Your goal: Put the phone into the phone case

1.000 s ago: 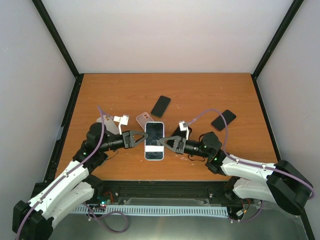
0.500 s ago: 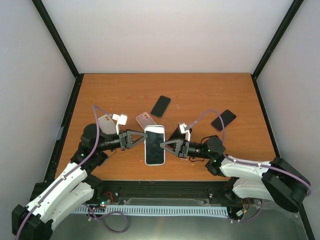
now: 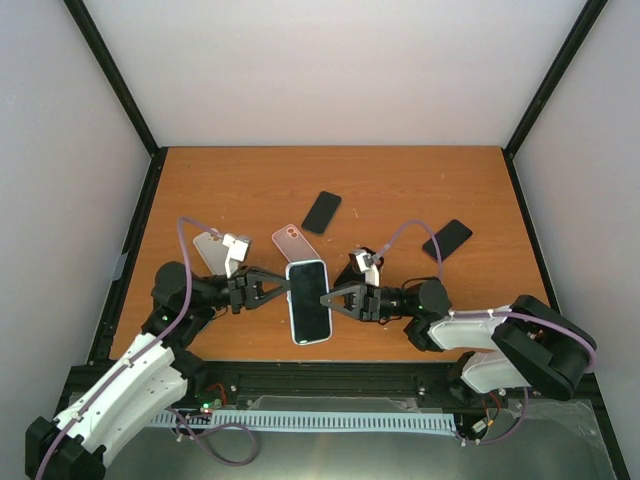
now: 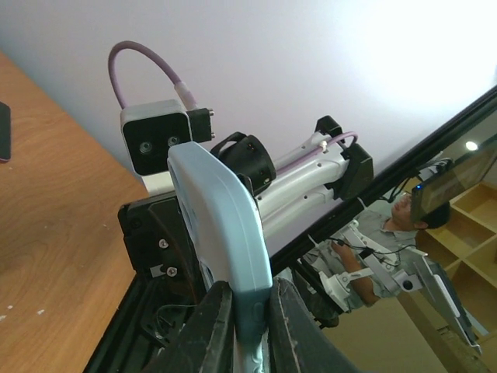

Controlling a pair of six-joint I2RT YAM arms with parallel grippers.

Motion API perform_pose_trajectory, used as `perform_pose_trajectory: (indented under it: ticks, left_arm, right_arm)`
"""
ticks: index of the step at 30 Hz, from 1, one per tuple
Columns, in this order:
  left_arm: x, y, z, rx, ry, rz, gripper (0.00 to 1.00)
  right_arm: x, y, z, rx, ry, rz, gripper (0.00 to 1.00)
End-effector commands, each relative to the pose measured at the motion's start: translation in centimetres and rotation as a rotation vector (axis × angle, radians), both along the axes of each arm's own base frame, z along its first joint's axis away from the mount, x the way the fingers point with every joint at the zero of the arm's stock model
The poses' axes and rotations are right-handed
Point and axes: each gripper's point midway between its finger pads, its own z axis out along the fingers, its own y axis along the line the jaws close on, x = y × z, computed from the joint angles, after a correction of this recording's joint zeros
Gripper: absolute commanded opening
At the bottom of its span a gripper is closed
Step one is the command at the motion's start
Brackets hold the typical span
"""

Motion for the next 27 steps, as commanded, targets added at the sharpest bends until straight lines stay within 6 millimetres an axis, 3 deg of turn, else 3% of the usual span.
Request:
perform_pose_trajectory:
  ticks: [1,10,17,20,27]
  left_arm:
    - [-3.0,0.9,3.7,-0.109,-0.216,-0.076,0.05]
    - [-1.8,0.8,1.9,-0.089,-0.168,-0.058,0.09]
    - [-0.5,0.5,1.1,-0.021,-0.156,-0.015,0.13]
    - [-0.2,0.6,1.2,-0.018,-0.14,0.014,0.23]
    - [-1.2,0.9,3.6,-0.047,-0.191,0.0,0.55]
  right_arm:
    - [-2.2,-1.6,4.0,0.147,-0.108,0.058,0.03]
    - [-3.9,-3.3,7.3,0.229,-0.188,0.077,0.03]
    - [-4.3,-3.8,8.2,0.249,-0.2,0.07,0.03]
    - [-3.9,-3.4,7.8,0.222,-0.192,0.064,0.03]
    - [-2.4,-2.1,5.8,0.116,-0.183,-0.006,0.03]
